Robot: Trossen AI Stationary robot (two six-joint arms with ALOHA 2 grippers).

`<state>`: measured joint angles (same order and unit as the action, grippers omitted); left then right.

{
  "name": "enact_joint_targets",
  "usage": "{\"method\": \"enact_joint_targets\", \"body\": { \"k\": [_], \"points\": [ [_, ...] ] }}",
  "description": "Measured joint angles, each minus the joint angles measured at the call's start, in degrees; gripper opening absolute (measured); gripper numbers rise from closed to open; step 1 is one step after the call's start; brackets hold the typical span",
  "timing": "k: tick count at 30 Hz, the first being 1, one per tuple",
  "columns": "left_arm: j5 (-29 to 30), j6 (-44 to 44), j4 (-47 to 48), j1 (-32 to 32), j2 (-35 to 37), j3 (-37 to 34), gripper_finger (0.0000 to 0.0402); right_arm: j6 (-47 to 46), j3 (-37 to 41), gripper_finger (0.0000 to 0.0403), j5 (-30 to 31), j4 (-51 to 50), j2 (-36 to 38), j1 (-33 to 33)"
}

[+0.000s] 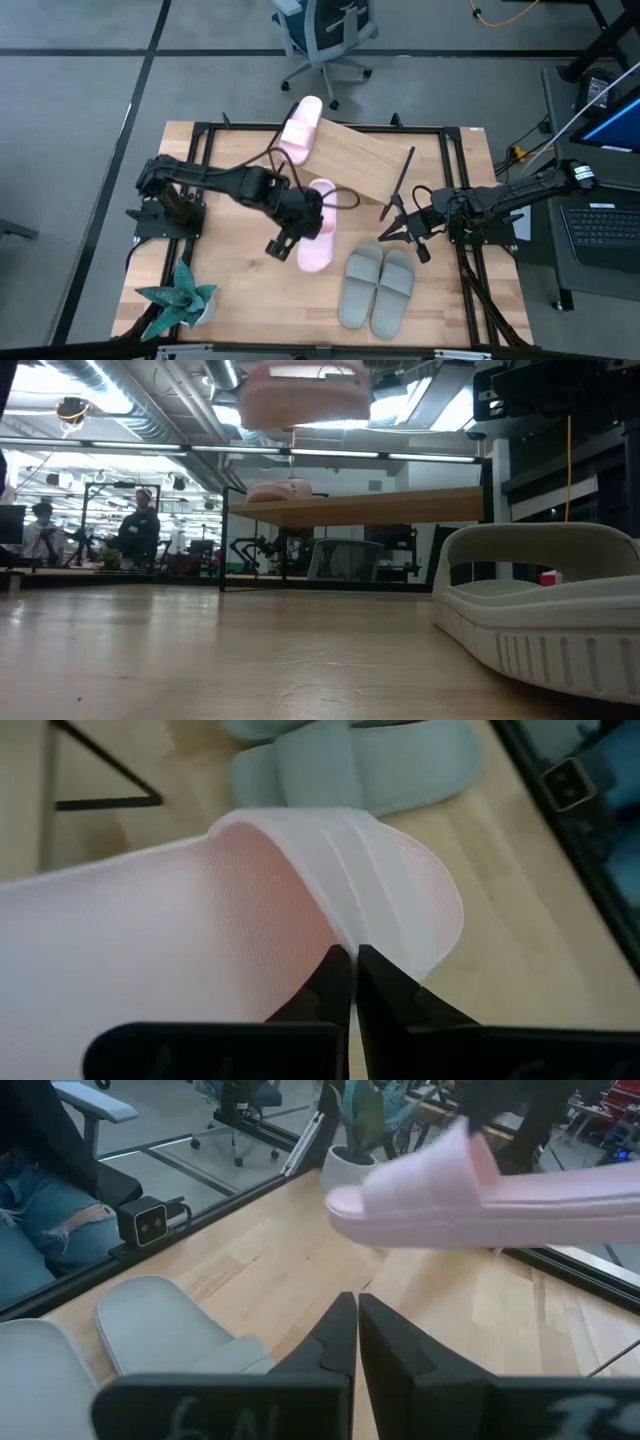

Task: Pick and place slides into the shelf
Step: Put the pink slide on the shelf

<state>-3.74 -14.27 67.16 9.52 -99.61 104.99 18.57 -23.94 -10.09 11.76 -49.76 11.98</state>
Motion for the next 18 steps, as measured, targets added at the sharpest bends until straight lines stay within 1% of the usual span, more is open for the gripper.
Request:
{"method": "enact_joint_targets", "body": {
  "k": [4,10,18],
  "points": [
    [-1.52,-2.71,0.1,-2.71,0.0,0.0,0.0,3.14,0.0,0.0019,0.03,0.58,0.0,-0.01],
    [-1.93,-5.2,0.16,-6.5,0.0,0.0,0.0,2.89,0.0,0.0019,0.04,0.56,0.0,-0.02],
    [-1.95,-12.73,1.53,-12.1,0.0,0.0,0.0,3.74,0.0,0.0019,0.04,0.57,0.0,-0.04]
  ]
}}
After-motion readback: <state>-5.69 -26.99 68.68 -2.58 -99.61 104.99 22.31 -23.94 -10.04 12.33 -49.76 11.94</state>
